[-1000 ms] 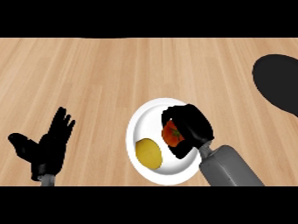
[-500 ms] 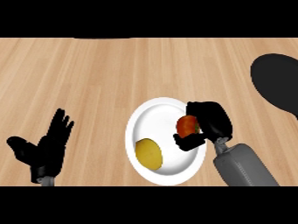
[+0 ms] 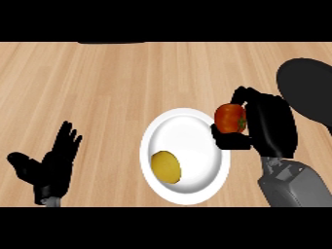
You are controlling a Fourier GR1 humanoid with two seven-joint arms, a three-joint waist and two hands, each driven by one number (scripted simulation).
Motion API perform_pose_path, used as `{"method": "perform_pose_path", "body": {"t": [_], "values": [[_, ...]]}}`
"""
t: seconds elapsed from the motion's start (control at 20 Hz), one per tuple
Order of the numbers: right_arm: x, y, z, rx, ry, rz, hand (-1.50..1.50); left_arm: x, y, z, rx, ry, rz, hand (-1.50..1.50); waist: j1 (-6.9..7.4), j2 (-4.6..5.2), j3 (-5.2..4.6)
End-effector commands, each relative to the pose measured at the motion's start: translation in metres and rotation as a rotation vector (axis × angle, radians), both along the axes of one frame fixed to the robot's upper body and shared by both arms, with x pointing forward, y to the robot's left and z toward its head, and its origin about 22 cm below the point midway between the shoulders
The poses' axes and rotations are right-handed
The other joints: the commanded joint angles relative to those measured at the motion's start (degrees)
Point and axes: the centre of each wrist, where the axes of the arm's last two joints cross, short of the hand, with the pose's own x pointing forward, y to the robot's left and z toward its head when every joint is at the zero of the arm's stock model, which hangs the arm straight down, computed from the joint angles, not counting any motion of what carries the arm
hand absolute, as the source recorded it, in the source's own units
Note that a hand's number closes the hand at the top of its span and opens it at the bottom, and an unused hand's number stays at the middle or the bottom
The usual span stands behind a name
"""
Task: Pick the tomato from the plate and place it in the pan
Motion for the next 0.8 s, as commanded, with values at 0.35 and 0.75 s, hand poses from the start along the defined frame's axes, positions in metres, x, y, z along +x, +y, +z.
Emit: {"method": "perform_pose_path", "body": {"t": [0.35, 0.75], "values": [[0.005, -0.042, 0.049, 0.145, -0.099, -0.184, 1.50, -0.009, -0.007, -0.002, -0.003, 0.068, -0.016, 0.00, 1.26, 0.75, -0.45], [0.055, -0.125, 0.039, 0.181, -0.161, -0.241, 1.50, 0.009, -0.015, -0.014, -0.011, 0.080, -0.022, 0.00, 1.41, 1.06, -0.44]]}}
